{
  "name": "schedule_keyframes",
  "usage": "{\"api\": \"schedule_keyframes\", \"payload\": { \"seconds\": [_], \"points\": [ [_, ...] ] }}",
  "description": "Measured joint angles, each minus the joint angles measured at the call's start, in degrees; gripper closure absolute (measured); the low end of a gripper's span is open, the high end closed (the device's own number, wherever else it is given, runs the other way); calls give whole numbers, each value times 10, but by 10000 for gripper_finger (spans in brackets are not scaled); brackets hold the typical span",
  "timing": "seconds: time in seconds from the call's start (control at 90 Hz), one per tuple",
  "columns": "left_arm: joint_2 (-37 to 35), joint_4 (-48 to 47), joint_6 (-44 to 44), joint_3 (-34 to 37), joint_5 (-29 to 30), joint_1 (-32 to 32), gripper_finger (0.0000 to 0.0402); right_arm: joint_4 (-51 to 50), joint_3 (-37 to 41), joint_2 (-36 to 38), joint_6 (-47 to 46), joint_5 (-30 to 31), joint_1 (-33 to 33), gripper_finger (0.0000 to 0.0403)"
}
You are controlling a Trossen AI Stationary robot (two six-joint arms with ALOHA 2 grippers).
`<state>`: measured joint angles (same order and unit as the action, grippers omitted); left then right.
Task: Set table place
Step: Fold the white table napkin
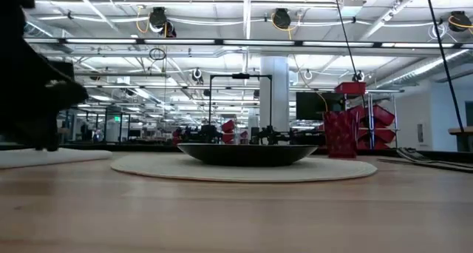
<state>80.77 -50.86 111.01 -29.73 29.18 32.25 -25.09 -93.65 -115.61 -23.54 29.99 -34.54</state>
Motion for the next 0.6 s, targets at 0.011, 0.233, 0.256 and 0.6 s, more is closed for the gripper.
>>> {"api": "schedule_keyframes", "payload": {
  "seconds": [0.011,0.233,0.256,0.6],
  "points": [
    [0,7,-1,5,3,-4,288,1,0,0,2,0,0,204],
    [-1,53,-4,52,65,-83,288,5,0,0,17,0,0,204],
    [-1,53,-4,53,66,-89,288,5,0,0,17,0,0,204],
    [-1,80,-80,43,70,-118,288,2,0,3,7,15,0,204]
  ]
}}
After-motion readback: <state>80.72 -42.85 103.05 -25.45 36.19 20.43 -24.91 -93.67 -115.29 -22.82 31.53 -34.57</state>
